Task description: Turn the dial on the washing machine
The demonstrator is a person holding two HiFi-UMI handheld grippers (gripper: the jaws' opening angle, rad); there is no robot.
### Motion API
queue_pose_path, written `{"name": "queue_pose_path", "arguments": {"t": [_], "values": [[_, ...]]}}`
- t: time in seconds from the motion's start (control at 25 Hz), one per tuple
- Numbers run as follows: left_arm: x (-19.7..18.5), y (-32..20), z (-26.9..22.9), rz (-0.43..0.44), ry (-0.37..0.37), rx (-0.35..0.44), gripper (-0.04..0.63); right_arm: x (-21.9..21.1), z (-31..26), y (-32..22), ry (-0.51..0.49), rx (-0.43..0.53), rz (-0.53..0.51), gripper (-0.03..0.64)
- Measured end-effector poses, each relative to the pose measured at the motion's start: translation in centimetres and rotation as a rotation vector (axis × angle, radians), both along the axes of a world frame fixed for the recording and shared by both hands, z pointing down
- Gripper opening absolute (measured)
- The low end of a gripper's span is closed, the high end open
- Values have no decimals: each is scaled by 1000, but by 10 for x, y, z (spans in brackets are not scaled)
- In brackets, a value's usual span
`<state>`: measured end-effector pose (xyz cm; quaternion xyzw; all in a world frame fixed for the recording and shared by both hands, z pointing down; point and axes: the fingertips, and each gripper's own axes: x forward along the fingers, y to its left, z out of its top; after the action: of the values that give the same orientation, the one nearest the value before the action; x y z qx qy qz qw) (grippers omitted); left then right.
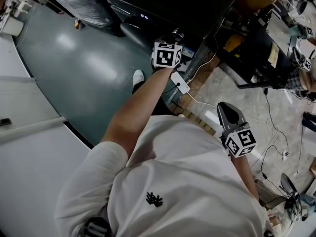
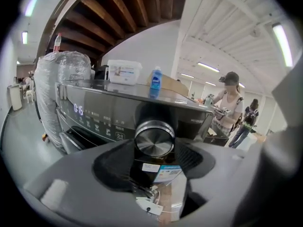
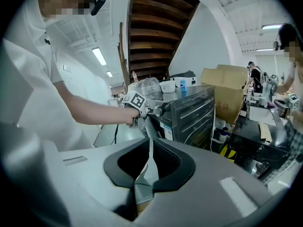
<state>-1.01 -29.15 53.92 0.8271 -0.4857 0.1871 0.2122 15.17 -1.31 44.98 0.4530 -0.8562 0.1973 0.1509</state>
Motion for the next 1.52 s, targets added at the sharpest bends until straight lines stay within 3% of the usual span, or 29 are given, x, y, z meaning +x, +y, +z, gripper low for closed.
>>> {"name": "queue_pose_path", "arguments": {"t": [0.64,0.88,1.16,1.28,1.52], "values": [[-4,11,5,-68,343,-141,324,-6,-1,-3,-15,5,-17,15],[-6,5,5,-122,505,-192,339,-5,0,-3,-15,-1,-12,15],[-1,0,3,-167,751,-283,341,-5,0,-1,-13,-1,-9,15],[0,-1,5,-177,790,-299,339,-5,0,-1,-13,0,-7,15],[-1,-2,8,-168,753,-296,322,-7,0,-2,-9,-1,-5,15]]}}
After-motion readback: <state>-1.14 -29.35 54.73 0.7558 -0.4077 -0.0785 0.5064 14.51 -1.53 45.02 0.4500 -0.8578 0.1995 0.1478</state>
